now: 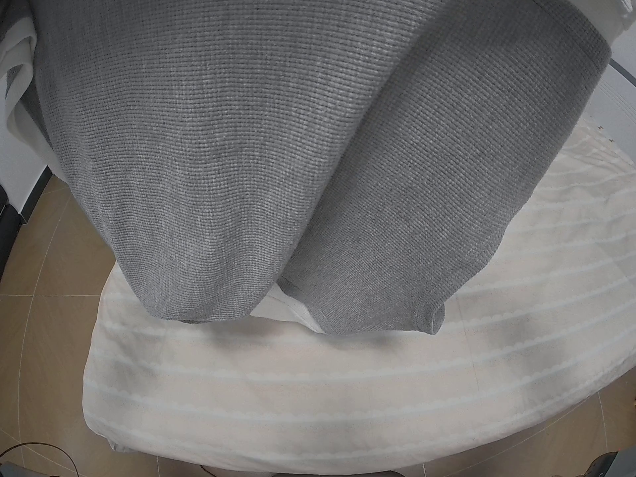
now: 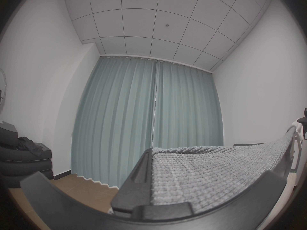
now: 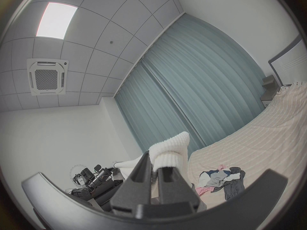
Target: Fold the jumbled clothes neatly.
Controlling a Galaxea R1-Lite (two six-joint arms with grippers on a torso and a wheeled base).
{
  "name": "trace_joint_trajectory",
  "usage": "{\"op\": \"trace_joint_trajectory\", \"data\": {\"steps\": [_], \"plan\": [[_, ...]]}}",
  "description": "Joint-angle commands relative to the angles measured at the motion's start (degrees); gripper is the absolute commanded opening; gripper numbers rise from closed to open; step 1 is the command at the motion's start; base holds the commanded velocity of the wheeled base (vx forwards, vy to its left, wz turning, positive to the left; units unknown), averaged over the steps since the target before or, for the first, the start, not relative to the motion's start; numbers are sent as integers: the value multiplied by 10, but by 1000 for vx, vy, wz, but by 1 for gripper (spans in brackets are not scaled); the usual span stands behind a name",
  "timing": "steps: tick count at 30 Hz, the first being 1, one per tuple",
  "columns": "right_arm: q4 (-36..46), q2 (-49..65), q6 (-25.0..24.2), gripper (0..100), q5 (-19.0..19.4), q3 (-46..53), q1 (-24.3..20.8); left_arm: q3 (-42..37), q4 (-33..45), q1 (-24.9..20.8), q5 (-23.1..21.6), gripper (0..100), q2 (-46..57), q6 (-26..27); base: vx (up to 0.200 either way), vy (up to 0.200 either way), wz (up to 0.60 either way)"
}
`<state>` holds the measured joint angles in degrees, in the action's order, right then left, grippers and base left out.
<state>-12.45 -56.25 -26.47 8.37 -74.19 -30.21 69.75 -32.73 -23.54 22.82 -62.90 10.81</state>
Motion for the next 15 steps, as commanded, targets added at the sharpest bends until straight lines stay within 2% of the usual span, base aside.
{"op": "trace_joint_trajectory", "data": {"steps": [1,4,15], "plan": [[0,3,0,0,1,1,0,-8,0,0,-1,0,9,0,-200,0,0],[1,4,0,0,2,2,0,-11,-1,0,-1,0,14,0,-200,0,0],[1,4,0,0,2,5,0,-21,-4,0,0,0,23,-5,0,0,0]]}}
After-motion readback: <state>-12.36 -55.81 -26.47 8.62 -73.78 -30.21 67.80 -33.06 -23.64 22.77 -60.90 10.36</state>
